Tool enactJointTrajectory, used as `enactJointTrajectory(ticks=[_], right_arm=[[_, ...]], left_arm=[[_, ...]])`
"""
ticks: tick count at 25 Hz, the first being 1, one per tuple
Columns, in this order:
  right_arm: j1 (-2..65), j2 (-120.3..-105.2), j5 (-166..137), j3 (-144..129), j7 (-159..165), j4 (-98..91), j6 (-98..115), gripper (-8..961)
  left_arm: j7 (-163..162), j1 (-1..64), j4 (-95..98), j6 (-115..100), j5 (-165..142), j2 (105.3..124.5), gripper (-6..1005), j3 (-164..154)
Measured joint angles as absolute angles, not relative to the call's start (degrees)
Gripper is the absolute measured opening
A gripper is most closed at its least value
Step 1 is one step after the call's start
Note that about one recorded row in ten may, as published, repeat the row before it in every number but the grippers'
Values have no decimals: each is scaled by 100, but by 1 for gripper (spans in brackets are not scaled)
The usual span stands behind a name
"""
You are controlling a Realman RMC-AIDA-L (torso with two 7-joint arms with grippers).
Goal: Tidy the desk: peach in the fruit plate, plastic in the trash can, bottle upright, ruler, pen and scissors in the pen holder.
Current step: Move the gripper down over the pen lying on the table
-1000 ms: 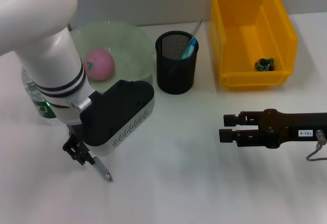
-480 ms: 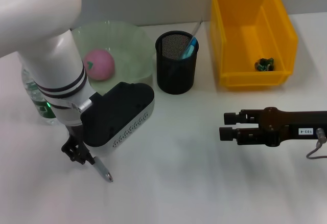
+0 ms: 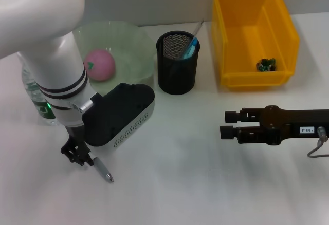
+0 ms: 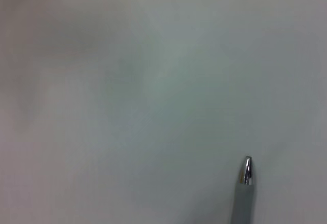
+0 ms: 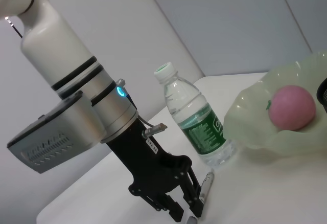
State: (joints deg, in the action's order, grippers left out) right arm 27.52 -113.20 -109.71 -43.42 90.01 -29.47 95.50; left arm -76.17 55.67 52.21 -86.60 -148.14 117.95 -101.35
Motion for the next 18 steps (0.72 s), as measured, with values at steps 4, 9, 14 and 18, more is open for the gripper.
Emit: enactJointTrajectory(ticks=[4, 9, 14, 18], right_arm=[[2758, -11320, -10968, -4342, 9002, -2945, 9543, 716], [2765, -11320, -10967, -4342, 8992, -2944, 9540, 716], [2778, -11319, -10966, -4341, 8988, -2944, 9531, 716], [2775, -11320, -10963, -4342, 8984, -2944, 9527, 716]], left_arm=[[-7600, 5581, 5153, -8604, -14811, 11795, 324, -10144], [-7588, 5581, 5128, -8577, -14804, 11795, 315, -10144], [-7586, 5603, 5063, -8566, -14799, 11795, 306, -10143], [-7578, 5613, 5035, -8557, -14764, 11795, 279, -10142]])
